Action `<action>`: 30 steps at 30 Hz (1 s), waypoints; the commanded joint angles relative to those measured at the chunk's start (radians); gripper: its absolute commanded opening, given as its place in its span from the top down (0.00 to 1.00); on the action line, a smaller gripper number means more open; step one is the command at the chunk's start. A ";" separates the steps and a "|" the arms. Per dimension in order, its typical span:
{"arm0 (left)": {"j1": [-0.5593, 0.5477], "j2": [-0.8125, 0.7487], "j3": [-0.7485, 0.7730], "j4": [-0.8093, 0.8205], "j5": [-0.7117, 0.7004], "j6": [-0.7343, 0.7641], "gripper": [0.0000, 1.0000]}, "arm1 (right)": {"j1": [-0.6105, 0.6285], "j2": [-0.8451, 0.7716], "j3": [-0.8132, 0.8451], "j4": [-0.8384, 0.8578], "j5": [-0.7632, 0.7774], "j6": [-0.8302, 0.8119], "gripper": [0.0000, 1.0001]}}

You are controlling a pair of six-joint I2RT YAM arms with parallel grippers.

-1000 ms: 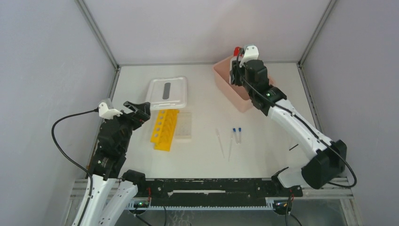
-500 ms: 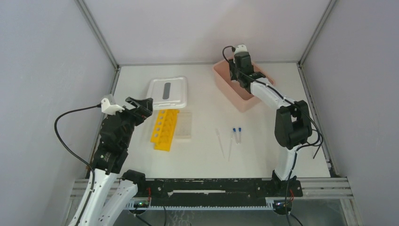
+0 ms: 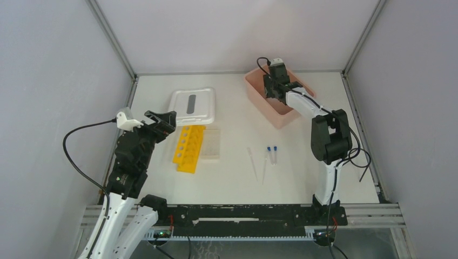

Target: Organize the chemistry lab equipment

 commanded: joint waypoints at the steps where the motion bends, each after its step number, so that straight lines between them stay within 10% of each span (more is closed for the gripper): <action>1: -0.004 0.002 -0.023 0.045 0.014 -0.014 0.00 | -0.008 -0.003 0.016 -0.015 -0.023 0.043 0.43; 30: -0.004 -0.058 -0.048 0.014 -0.007 -0.036 0.00 | -0.001 -0.037 0.000 -0.039 -0.006 0.045 0.28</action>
